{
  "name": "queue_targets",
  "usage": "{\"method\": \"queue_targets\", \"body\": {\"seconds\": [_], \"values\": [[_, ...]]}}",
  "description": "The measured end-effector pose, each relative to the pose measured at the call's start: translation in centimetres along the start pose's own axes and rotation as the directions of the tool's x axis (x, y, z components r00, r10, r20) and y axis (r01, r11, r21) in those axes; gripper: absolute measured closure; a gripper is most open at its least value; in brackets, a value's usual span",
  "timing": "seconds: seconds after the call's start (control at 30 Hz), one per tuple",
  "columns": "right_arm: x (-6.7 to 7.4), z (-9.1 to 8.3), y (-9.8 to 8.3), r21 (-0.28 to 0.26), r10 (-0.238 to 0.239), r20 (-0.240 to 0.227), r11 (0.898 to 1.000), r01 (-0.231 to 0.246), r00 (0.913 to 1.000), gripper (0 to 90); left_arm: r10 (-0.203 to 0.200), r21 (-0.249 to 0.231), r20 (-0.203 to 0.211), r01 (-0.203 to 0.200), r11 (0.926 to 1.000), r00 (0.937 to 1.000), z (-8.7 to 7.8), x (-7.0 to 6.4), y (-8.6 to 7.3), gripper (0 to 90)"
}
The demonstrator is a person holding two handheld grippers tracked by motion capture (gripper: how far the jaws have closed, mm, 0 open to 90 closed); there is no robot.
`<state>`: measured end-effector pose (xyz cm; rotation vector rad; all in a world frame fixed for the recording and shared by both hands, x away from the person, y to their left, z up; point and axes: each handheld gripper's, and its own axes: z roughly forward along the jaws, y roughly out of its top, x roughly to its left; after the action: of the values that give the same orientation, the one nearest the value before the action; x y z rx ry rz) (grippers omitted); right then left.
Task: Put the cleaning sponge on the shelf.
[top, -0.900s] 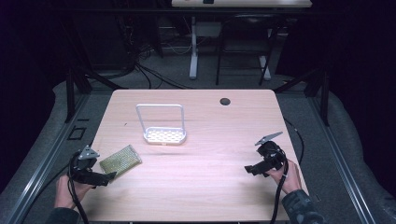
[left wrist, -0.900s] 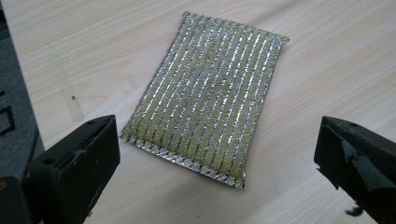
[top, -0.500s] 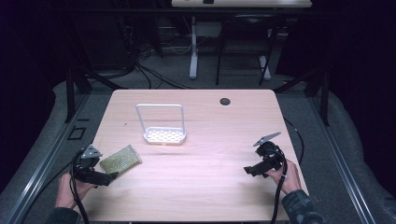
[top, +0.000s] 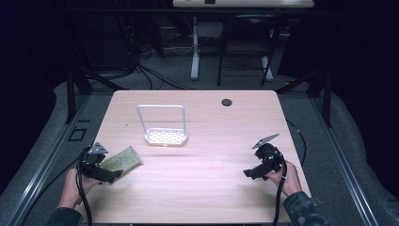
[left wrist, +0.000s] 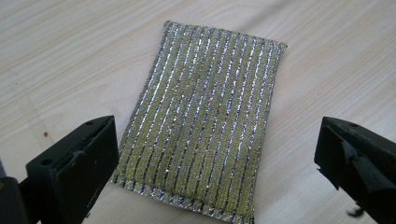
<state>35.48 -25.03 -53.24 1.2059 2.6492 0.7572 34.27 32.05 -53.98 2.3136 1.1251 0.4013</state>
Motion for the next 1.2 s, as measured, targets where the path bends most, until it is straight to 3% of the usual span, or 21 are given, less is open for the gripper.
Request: {"method": "queue_targets", "body": {"seconds": [0.23,0.3,0.5,0.7,0.87,1.2], "values": [[0.4,-0.1,0.1,-0.023,-0.026,0.004,0.999,0.026,0.9996,0.0,0.026,0.027,0.013,-0.027,0.9993,0.9996,1.2,0.3,0.3,0.0],[0.4,-0.3,0.2,-0.024,-0.031,0.002,0.999,0.031,0.9995,0.0,0.023,0.052,0.016,-0.024,0.9983,0.9996,1.8,0.7,0.2,0.0],[0.6,-0.2,0.2,-0.030,-0.036,0.002,0.999,0.036,0.9993,0.2,-0.006,0.063,0.045,0.003,0.9980,0.9990,2.6,1.5,0.1,0.0],[0.6,-0.1,0.2,-0.024,-0.044,0.001,0.999,0.044,0.9990,0.4,0.007,0.097,0.054,-0.012,0.9952,0.9985,3.1,1.4,0.1,0.0],[0.6,-0.2,0.2,-0.023,-0.043,-0.001,0.999,0.043,0.9991,0.6,0.022,0.140,0.041,-0.027,0.9897,0.9989,3.7,1.1,-0.2,0.6],[0.5,-0.3,0.2,-0.025,-0.042,0.000,0.999,0.042,0.9991,1.0,0.041,0.129,0.021,-0.044,0.9907,0.9989,3.5,0.5,0.0,5.1]]}}
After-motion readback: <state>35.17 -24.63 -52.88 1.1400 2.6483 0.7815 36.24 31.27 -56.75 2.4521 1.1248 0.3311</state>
